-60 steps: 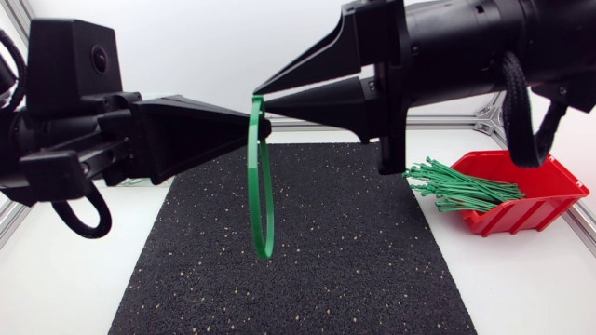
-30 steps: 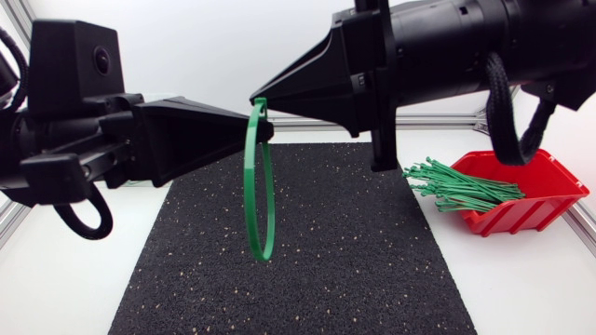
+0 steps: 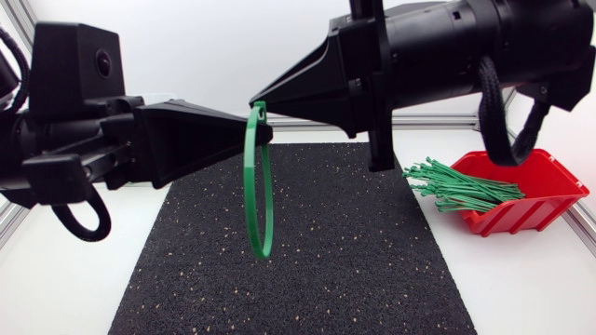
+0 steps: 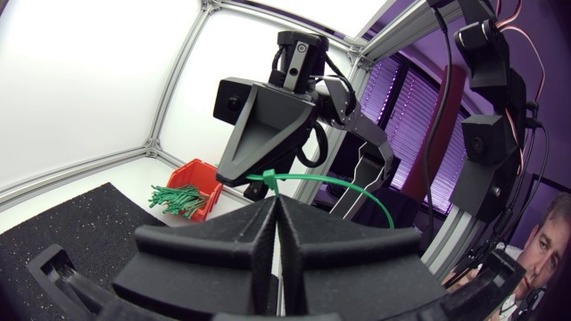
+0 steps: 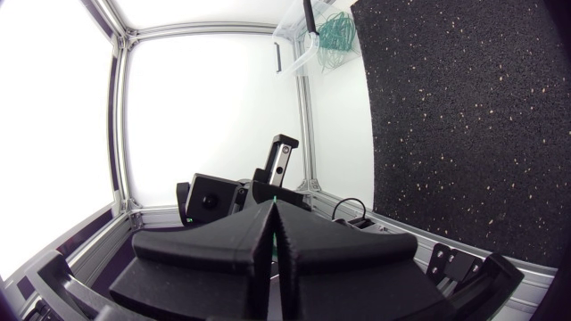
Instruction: Take a green cable tie from the red box, thread the tail through the head to close it, then place it in the transparent bin on the left.
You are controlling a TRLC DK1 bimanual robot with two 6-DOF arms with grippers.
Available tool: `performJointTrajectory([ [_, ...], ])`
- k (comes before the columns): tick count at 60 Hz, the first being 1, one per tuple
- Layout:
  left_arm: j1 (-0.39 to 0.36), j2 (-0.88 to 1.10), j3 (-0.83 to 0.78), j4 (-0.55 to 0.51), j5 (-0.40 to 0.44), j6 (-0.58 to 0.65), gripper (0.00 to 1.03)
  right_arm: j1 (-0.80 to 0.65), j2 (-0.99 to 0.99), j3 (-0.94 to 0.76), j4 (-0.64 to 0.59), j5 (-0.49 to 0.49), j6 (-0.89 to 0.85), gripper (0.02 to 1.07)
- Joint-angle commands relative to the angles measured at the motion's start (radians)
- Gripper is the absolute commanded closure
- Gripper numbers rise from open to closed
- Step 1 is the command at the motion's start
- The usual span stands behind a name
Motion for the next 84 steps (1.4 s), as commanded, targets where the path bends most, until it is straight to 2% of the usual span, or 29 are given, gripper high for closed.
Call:
performJointTrajectory([
  [1, -0.025, -0.034, 0.028, 0.004, 0.044, 0.017, 1.0, -0.027, 0.041, 0.011, 0.001, 0.048, -0.016, 1.01],
  [21, -0.039, -0.041, 0.046, -0.008, 0.045, 0.014, 1.0, -0.03, 0.061, -0.001, 0.006, 0.068, -0.024, 1.01],
  [36, -0.03, -0.043, 0.046, -0.009, 0.037, 0.014, 1.0, -0.02, -0.005, -0.001, 0.003, 0.079, -0.035, 1.01],
  [42, -0.02, -0.043, 0.062, -0.032, 0.027, 0.016, 1.0, 0.01, -0.031, 0.002, -0.02, 0.126, -0.082, 1.01],
  [62, 0.004, -0.034, 0.124, -0.123, 0.01, 0.016, 1.0, 0.058, -0.05, 0.008, -0.123, 0.235, -0.234, 0.81],
  [67, 0.007, -0.035, 0.144, -0.146, -0.006, 0.016, 1.0, 0.058, -0.06, 0.002, -0.137, 0.277, -0.275, 0.72],
  [74, 0.01, -0.038, 0.158, -0.16, -0.01, 0.016, 1.0, 0.056, -0.065, -0.007, -0.152, 0.333, -0.326, 0.67],
  [80, 0.01, -0.035, 0.167, -0.175, -0.029, 0.02, 1.0, 0.049, -0.074, -0.017, -0.155, 0.379, -0.364, 0.67],
  [84, 0.009, -0.028, 0.183, -0.221, -0.061, 0.059, 1.0, 0.027, -0.076, -0.017, -0.161, 0.399, -0.397, 0.65],
])
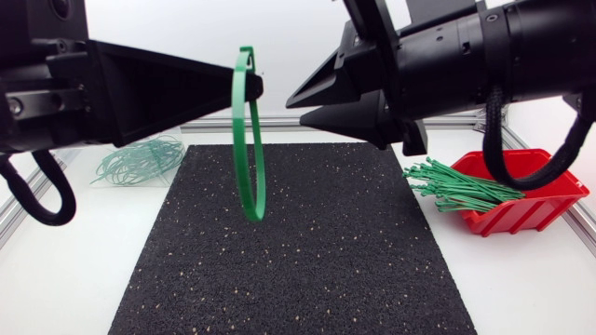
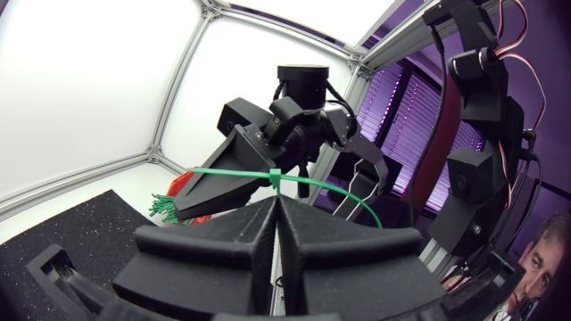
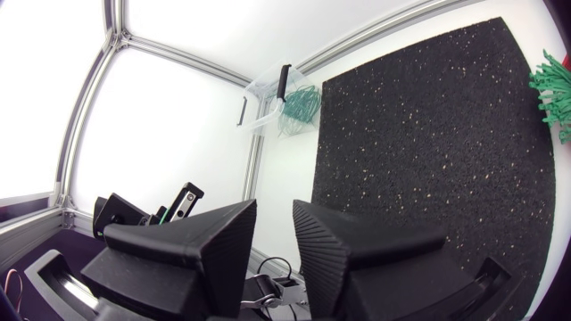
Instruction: Take a green cable tie from the red box, thread the tail through the head to close it, then place it in the transparent bin on the left.
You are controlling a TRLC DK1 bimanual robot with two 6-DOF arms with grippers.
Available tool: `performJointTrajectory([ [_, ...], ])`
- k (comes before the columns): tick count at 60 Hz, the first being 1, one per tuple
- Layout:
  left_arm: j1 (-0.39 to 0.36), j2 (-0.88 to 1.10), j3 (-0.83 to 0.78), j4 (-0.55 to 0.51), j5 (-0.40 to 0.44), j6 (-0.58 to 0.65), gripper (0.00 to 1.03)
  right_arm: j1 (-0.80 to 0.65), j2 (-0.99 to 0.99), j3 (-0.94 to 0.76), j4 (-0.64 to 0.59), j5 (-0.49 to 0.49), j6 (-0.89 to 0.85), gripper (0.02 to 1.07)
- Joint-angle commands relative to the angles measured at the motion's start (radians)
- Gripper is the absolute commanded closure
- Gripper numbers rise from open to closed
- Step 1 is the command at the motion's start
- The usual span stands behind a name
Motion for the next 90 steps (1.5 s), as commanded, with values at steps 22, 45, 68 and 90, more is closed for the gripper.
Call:
performJointTrajectory([
  [22, -0.011, 0.051, 0.158, -0.296, -0.221, 0.258, 1.0, -0.11, -0.02, -0.01, -0.038, 0.204, -0.229, 0.62],
  [45, 0.044, 0.065, 0.29, -0.534, -0.524, 0.485, 1.0, -0.222, -0.033, -0.026, -0.073, 0.335, -0.428, 0.59],
  [68, 0.352, 0.246, 0.526, -0.683, -0.629, 0.625, 1.0, -0.311, -0.097, -0.053, -0.107, 0.407, -0.571, 0.59],
  [90, 0.532, 0.445, 0.643, -0.606, -0.814, 0.725, 1.0, -0.429, -0.123, -0.11, -0.032, 0.411, -0.666, 0.59],
])
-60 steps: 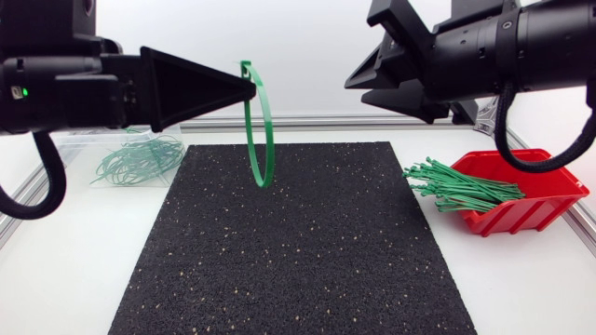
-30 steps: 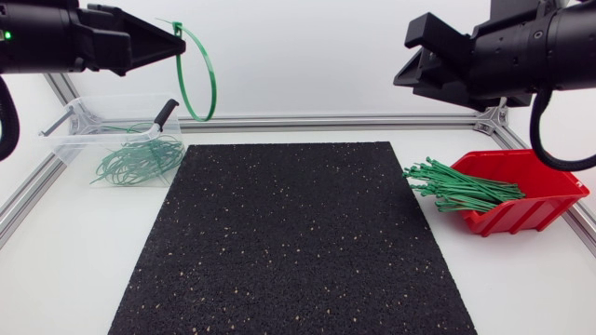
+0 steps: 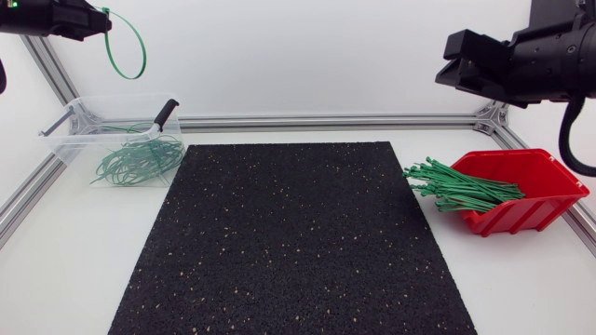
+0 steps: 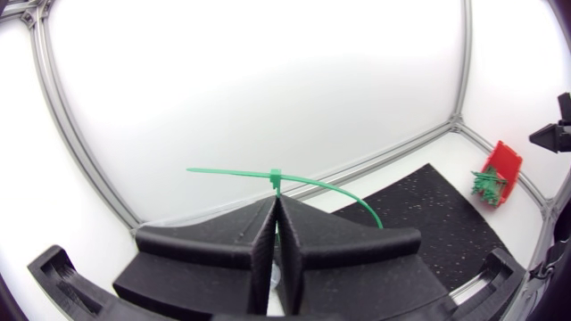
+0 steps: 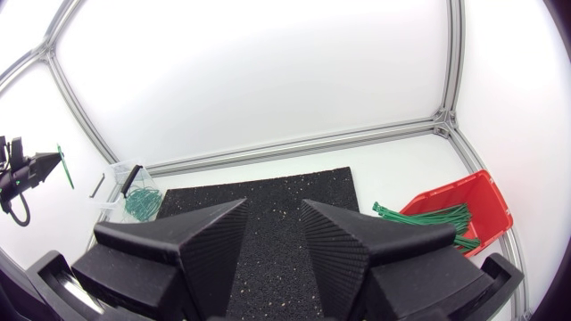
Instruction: Take a green cable tie from the red box, thread the tail through the head to close it, then place it in the transparent bin on the left.
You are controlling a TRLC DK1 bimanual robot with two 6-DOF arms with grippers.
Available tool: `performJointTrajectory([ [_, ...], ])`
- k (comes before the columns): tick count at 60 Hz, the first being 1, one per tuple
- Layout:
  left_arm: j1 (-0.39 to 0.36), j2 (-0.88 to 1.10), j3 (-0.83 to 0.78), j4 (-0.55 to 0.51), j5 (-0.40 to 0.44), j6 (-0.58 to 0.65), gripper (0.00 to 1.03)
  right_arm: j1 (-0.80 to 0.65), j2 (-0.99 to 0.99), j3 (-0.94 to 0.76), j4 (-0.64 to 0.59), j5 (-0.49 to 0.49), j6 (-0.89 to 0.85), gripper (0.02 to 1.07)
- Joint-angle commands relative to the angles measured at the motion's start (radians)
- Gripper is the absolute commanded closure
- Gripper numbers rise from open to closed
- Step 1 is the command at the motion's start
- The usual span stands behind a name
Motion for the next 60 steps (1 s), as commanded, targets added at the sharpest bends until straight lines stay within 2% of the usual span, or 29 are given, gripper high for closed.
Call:
performJointTrajectory([
  [1, 0.027, 0.05, 0.032, 0.039, -0.039, 0.045, 1.0, -0.024, -0.018, -0.035, 0.025, 0.01, -0.039, 0.59],
  [8, 0.044, 0.118, 0.025, 0.128, -0.145, 0.079, 1.0, -0.036, -0.03, -0.064, 0.068, 0.027, -0.073, 0.59],
  [19, 0.058, 0.228, 0.012, 0.259, -0.266, 0.119, 1.0, -0.043, -0.053, -0.116, 0.13, 0.066, -0.13, 0.54],
  [27, 0.075, 0.326, 0.032, 0.311, -0.325, 0.136, 1.0, -0.043, -0.062, -0.133, 0.131, 0.071, -0.154, 0.51],
  [41, 0.105, 0.451, 0.067, 0.346, -0.369, 0.163, 0.98, -0.042, -0.088, -0.159, 0.131, 0.077, -0.188, 0.5],
  [45, 0.108, 0.463, 0.067, 0.348, -0.372, 0.171, 0.91, -0.037, -0.093, -0.165, 0.131, 0.077, -0.197, 0.5],
  [47, 0.112, 0.468, 0.067, 0.348, -0.372, 0.174, 0.86, -0.034, -0.097, -0.17, 0.131, 0.083, -0.205, 0.43],
  [52, 0.116, 0.471, 0.064, 0.348, -0.378, 0.179, 0.55, -0.019, -0.108, -0.176, 0.127, 0.094, -0.213, 0.25],
  [53, 0.116, 0.471, 0.063, 0.348, -0.385, 0.18, 0.44, -0.017, -0.108, -0.176, 0.125, 0.096, -0.214, 0.2],
  [56, 0.118, 0.471, 0.06, 0.348, -0.395, 0.18, 0.2, -0.014, -0.114, -0.176, 0.124, 0.097, -0.223, 0.06],
  [58, 0.118, 0.468, 0.057, 0.348, -0.398, 0.182, 0.06, -0.014, -0.117, -0.176, 0.124, 0.1, -0.225, 0.06],
  [60, 0.118, 0.463, 0.052, 0.349, -0.398, 0.185, 0.03, -0.014, -0.12, -0.175, 0.124, 0.1, -0.225, 0.06],
])
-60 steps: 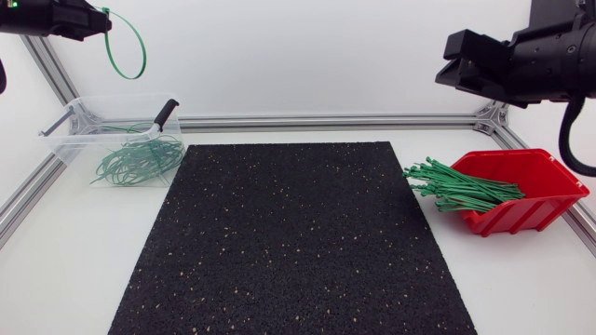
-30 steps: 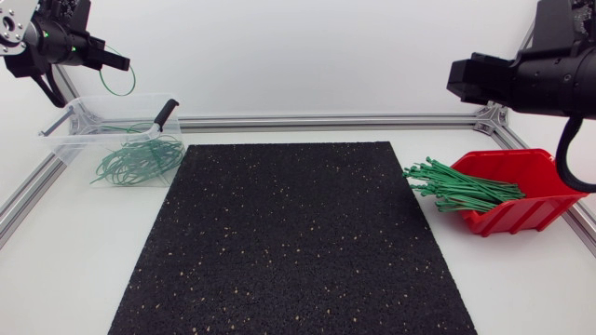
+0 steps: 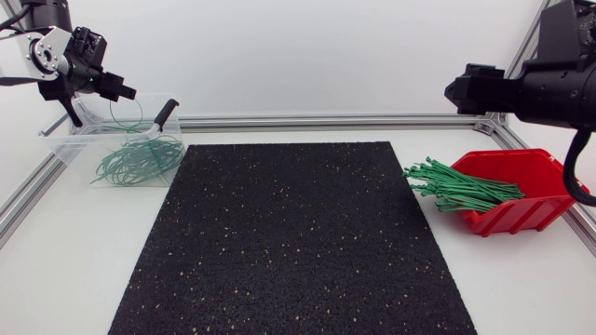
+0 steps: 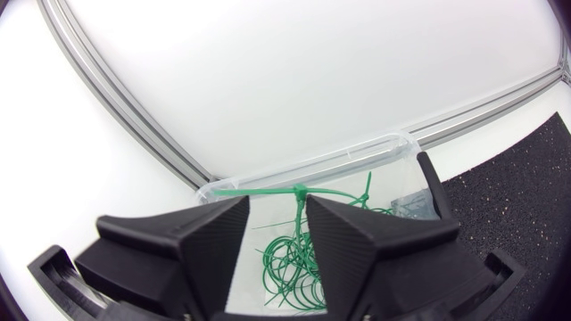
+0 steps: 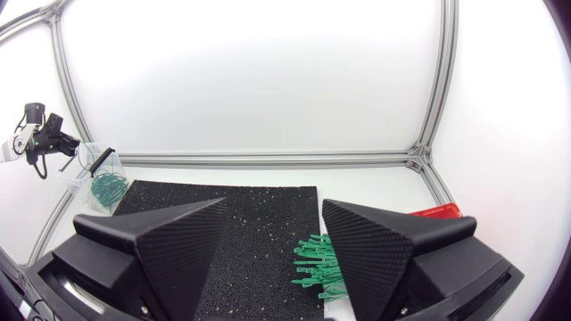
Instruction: Take a green cable tie from the red box, thread the tail through the head to close it, then place it in the transparent bin on the left.
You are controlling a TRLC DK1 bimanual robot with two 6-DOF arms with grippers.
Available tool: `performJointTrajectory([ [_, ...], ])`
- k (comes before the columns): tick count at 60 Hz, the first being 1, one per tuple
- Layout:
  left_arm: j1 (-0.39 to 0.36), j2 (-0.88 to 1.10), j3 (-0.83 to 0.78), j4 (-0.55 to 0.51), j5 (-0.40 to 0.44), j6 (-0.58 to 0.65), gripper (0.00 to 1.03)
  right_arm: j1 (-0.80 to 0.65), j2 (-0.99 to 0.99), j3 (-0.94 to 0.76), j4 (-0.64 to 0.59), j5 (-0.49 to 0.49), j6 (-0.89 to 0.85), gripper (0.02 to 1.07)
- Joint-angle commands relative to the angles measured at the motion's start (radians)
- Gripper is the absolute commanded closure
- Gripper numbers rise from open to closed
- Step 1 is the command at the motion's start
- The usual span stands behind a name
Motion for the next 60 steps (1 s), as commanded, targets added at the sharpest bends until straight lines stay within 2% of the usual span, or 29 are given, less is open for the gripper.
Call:
performJointTrajectory([
  [1, 0.009, 0.005, 0.024, 0.009, -0.012, 0.028, 0.03, 0.007, -0.017, -0.018, -0.001, 0.011, -0.022, 0.06],
  [15, 0.006, -0.066, -0.028, 0.015, -0.02, 0.03, 0.03, 0.005, -0.042, -0.022, 0.008, 0.044, -0.067, 0.06],
  [32, -0.013, -0.235, -0.163, 0.047, -0.02, 0.005, 0.04, -0.044, -0.111, -0.09, 0.105, 0.077, -0.136, 0.06],
  [39, -0.036, -0.333, -0.263, 0.098, -0.02, -0.024, 0.04, -0.059, -0.145, -0.119, 0.111, 0.077, -0.145, 0.06],
  [45, -0.075, -0.462, -0.407, 0.212, -0.02, -0.024, 0.04, -0.08, -0.188, -0.145, 0.118, 0.077, -0.157, 0.06],
  [60, -0.16, -0.638, -0.574, 0.201, -0.015, -0.015, 0.04, -0.126, -0.304, -0.233, 0.141, 0.077, -0.196, 0.06],
])
